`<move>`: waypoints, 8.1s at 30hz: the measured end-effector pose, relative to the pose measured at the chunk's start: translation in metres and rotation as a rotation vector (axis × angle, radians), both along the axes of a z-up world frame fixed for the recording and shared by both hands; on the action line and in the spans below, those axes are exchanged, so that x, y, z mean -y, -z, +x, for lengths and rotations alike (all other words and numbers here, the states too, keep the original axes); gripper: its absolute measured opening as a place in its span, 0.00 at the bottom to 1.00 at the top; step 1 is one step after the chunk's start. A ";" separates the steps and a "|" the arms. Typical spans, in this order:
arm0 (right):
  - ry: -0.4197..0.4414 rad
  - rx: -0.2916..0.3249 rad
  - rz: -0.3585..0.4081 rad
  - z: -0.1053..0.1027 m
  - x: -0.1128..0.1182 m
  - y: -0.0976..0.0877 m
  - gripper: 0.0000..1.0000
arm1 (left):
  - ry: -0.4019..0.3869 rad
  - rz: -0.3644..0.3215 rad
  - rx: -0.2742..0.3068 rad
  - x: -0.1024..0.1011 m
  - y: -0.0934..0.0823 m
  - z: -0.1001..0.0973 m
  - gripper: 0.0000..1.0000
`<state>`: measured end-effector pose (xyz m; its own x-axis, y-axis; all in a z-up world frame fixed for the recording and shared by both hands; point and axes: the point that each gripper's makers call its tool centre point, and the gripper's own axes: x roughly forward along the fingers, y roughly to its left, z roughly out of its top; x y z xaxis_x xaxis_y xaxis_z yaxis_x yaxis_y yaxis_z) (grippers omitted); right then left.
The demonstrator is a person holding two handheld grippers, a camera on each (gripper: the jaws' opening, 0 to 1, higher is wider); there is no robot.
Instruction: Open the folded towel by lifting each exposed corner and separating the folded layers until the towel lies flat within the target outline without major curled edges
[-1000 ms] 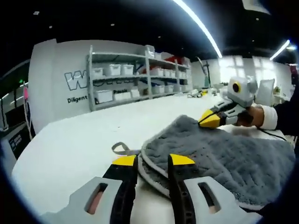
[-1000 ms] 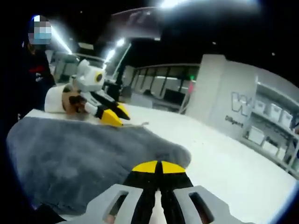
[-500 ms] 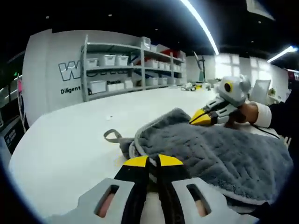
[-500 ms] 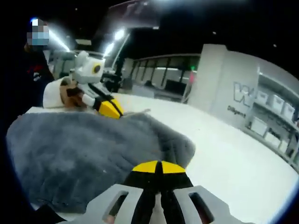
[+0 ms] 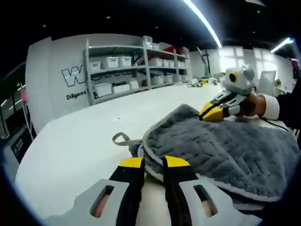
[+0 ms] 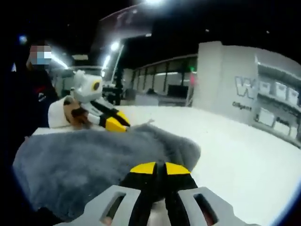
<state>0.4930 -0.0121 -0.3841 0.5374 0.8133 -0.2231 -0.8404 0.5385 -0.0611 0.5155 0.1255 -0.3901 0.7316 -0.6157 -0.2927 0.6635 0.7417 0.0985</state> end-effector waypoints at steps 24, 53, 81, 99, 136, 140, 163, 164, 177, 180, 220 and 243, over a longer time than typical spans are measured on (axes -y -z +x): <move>-0.071 0.011 -0.044 -0.010 -0.013 0.007 0.06 | 0.018 -0.121 -0.128 0.005 0.008 -0.004 0.26; -0.069 -0.064 0.038 -0.011 -0.013 0.004 0.03 | 0.038 -0.031 -0.009 0.009 -0.003 -0.011 0.05; -0.099 -0.086 0.206 -0.024 -0.038 -0.023 0.08 | 0.130 -0.091 0.069 0.037 -0.026 -0.029 0.02; -0.101 -0.229 0.367 -0.028 -0.044 -0.032 0.13 | 0.215 -0.032 0.156 0.067 -0.029 -0.051 0.02; -0.037 -0.473 0.480 -0.024 -0.047 -0.023 0.10 | 0.243 0.249 0.372 0.098 -0.021 -0.069 0.02; -0.026 -0.491 0.486 -0.023 -0.047 -0.022 0.10 | 0.240 0.293 0.404 0.100 -0.020 -0.071 0.02; 0.027 -0.611 0.487 -0.019 -0.036 -0.011 0.00 | 0.306 0.314 0.464 0.114 -0.022 -0.082 0.03; 0.025 -0.634 0.504 -0.017 -0.034 -0.011 0.00 | 0.318 0.287 0.451 0.115 -0.023 -0.084 0.03; -0.018 -0.781 0.554 -0.023 -0.025 -0.016 0.00 | 0.430 -0.146 0.348 0.108 -0.077 -0.106 0.12; -0.035 -0.809 0.571 -0.026 -0.024 -0.018 0.00 | 0.463 -0.261 0.287 0.100 -0.089 -0.108 0.16; 0.014 -0.641 0.351 -0.030 -0.009 -0.022 0.00 | 0.371 -0.151 -0.074 0.052 -0.032 -0.068 0.01; 0.125 -0.613 0.248 -0.009 0.018 0.002 0.00 | 0.330 0.077 -0.155 0.057 0.020 -0.065 0.01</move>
<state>0.4843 -0.0304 -0.3864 0.4669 0.8195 -0.3323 -0.6139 0.5708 0.5452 0.4502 0.0682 -0.4101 0.4407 -0.7829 -0.4392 0.8770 0.4798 0.0248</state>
